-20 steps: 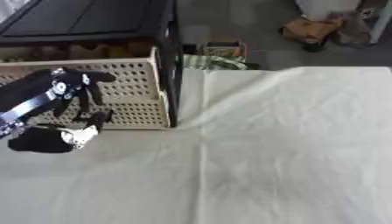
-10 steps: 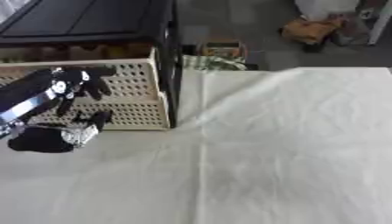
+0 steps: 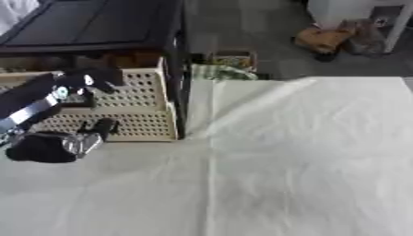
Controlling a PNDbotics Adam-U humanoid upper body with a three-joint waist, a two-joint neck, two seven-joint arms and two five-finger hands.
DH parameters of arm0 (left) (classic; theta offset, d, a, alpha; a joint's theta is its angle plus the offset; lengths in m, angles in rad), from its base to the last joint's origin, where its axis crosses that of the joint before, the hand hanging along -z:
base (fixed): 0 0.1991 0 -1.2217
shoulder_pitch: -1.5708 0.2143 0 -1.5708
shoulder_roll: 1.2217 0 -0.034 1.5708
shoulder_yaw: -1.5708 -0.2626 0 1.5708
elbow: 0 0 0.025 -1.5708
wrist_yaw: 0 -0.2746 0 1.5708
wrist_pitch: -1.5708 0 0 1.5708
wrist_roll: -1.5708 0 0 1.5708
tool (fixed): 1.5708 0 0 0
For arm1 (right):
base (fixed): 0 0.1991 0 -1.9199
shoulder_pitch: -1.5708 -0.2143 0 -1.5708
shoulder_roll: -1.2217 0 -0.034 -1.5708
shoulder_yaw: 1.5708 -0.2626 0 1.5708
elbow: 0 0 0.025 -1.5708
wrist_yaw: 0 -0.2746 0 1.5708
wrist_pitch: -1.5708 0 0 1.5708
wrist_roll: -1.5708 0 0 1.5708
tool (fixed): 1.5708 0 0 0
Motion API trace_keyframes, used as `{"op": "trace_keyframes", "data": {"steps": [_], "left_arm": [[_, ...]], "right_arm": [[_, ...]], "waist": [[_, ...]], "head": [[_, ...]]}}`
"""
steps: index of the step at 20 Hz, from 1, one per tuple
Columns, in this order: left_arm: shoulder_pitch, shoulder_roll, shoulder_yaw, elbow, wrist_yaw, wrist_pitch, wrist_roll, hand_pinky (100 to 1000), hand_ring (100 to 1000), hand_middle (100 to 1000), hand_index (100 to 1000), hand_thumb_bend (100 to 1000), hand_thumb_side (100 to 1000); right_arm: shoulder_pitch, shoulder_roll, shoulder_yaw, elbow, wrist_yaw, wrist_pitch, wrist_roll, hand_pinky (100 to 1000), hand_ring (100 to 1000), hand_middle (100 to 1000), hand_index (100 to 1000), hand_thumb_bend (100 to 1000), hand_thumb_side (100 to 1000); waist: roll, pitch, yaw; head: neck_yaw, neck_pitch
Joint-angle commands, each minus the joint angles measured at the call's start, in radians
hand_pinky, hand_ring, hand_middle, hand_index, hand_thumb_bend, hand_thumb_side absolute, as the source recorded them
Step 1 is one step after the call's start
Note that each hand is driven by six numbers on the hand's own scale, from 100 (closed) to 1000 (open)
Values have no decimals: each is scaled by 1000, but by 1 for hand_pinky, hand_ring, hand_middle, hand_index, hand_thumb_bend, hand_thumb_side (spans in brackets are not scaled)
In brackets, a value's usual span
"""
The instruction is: Pick up objects from table and place into drawer.
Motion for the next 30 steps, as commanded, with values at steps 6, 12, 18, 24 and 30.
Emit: {"op": "trace_keyframes", "data": {"steps": [6, 12, 18, 24, 30], "left_arm": [[79, 17, 26, -116, 124, -127, 57, 555, 622, 652, 864, 100, 296], [115, -18, 42, -117, 230, -342, 153, 494, 532, 580, 801, 100, 250], [144, -74, 57, -117, 361, -490, 222, 436, 478, 519, 746, 100, 333], [185, -89, 68, -117, 393, -533, 226, 335, 387, 425, 646, 100, 370], [201, -107, 53, -117, 457, -554, 194, 295, 346, 390, 604, 100, 380]], "right_arm": [[6, -15, -10, -16, -14, 6, -1, 776, 683, 364, 783, 415, 1000], [16, -10, -11, -16, -20, 9, -5, 776, 685, 375, 782, 416, 1000], [23, -8, -13, -16, -25, 8, -12, 776, 687, 384, 782, 416, 1000], [28, -6, -14, -16, -25, 6, -20, 776, 687, 386, 782, 413, 1000], [33, 1, -17, -16, -24, 7, -24, 775, 686, 384, 782, 414, 1000]], "waist": [[-10, -64, 22], [-25, -95, 57], [-37, -118, 80], [-41, -128, 90], [-44, -127, 92]], "head": [[-16, 36], [-16, 66], [-10, 85], [-1, 94], [5, 102]]}}
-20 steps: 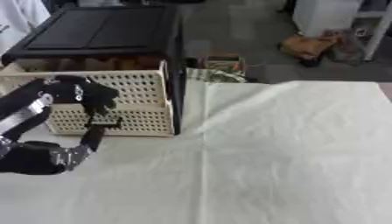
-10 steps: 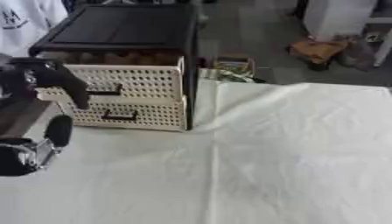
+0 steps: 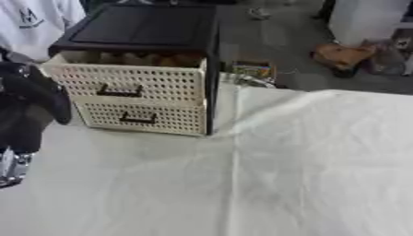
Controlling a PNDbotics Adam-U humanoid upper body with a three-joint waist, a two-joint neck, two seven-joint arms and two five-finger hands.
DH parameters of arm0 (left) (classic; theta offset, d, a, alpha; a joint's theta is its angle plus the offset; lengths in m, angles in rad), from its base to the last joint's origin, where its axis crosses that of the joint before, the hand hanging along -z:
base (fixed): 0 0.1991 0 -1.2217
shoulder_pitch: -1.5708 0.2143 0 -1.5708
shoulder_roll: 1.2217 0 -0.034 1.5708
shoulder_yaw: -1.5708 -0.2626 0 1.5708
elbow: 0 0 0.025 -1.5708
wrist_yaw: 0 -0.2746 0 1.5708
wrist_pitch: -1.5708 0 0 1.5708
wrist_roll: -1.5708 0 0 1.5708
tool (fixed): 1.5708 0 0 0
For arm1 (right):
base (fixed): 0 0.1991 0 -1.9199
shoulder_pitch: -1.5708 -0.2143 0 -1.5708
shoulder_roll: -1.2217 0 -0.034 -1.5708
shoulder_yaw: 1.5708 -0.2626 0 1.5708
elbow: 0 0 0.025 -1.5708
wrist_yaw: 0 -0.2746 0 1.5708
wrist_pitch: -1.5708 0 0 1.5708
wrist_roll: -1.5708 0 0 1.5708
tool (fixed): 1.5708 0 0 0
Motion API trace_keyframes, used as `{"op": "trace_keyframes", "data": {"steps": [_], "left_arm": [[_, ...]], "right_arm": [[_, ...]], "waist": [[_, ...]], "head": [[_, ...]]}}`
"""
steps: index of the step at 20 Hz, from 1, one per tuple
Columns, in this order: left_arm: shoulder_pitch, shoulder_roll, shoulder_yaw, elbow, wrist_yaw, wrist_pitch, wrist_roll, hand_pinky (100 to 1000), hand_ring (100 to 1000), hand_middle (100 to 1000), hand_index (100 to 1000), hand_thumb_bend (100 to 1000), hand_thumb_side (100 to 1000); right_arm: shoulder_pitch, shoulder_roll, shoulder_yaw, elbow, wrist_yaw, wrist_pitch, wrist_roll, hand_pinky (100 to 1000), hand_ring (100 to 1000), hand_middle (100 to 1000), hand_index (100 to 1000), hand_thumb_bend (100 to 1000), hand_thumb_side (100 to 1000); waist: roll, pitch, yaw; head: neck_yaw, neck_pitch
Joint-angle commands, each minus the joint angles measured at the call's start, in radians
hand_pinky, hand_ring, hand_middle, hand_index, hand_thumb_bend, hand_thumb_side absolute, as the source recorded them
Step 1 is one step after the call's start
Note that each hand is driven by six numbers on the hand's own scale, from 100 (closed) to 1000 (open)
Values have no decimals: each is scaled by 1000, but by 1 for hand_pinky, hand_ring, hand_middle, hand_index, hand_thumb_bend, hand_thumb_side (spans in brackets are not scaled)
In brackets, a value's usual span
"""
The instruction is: Pick up objects from table and place into drawer.
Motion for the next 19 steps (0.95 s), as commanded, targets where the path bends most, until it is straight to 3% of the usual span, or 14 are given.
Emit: {"op": "trace_keyframes", "data": {"steps": [1, 4, 5, 9, 14, 19], "left_arm": [[1, 9, 2, -14, 29, -16, -27, 291, 342, 386, 598, 100, 381], [3, -8, -6, -14, 58, -11, -45, 283, 333, 377, 588, 100, 425], [-1, -23, -12, -14, 84, -3, -50, 268, 319, 364, 580, 100, 504], [-28, -96, -34, -14, 253, 54, -115, 261, 319, 370, 588, 100, 672], [-61, -167, -17, -14, 519, 154, -227, 313, 373, 427, 636, 100, 672], [-77, -237, -6, -14, 680, 166, -345, 444, 502, 540, 741, 100, 672]], "right_arm": [[-5, -13, -16, -16, -3, 1, -5, 775, 686, 384, 782, 414, 1000], [-2, -10, -18, -16, -2, 2, -6, 775, 686, 383, 782, 414, 1000], [1, -7, -19, -16, -2, 2, -7, 774, 685, 382, 781, 415, 1000], [11, 2, -24, -16, -3, 0, -10, 772, 683, 383, 781, 407, 1000], [21, 11, -28, -16, -5, -17, -12, 766, 685, 393, 784, 380, 1000], [29, 28, -32, -16, 12, -88, -26, 761, 701, 444, 794, 267, 1000]], "waist": [[-1, -19, 1], [-2, -17, -1], [-3, -16, -2], [-4, -15, -1], [-6, -18, 4], [-7, -23, 4]], "head": [[7, 9], [14, 9], [14, 9], [7, 13], [-22, 26], [-42, 44]]}}
